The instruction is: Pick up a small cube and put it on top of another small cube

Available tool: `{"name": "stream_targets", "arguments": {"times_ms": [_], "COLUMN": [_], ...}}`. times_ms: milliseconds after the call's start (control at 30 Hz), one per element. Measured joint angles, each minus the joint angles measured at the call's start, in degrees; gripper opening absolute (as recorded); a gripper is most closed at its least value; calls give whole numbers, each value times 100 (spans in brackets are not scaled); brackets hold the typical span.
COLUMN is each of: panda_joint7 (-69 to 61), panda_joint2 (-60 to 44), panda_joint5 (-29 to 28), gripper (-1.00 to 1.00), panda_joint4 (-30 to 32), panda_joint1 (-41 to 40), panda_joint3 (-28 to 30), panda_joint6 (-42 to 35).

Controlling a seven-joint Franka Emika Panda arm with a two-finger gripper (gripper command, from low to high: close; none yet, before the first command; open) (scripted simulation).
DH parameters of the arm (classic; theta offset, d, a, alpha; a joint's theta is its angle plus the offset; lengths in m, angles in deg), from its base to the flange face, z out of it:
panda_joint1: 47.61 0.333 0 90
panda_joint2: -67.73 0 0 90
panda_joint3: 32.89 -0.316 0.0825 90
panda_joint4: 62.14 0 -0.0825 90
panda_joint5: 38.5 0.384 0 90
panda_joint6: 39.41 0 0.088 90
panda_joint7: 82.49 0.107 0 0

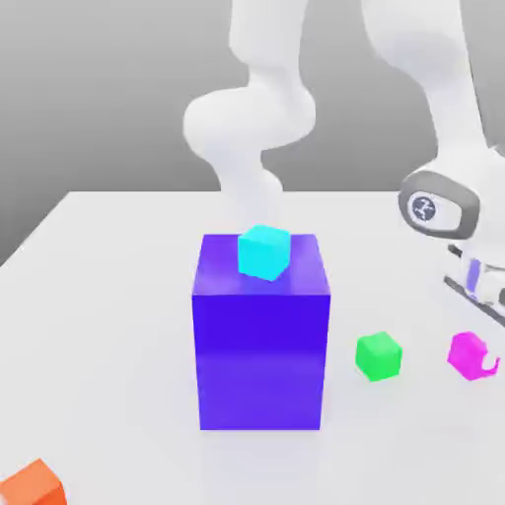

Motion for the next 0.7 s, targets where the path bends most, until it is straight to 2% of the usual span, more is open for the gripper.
{"name": "stream_targets", "arguments": {"times_ms": [167,367,600,633,700], "panda_joint7": [184,832,1127,1200,1200], "panda_joint2": [1039,2156,972,766,766], "panda_joint5": [492,458,126,22,21], "gripper": [-100,-100,-100,100,100], "panda_joint4": [820,1768,1816,1806,1806], "panda_joint1": [-136,-423,-588,-584,-608], "panda_joint3": [39,27,-9,28,28], "panda_joint6": [-215,-374,858,1054,1053]}}
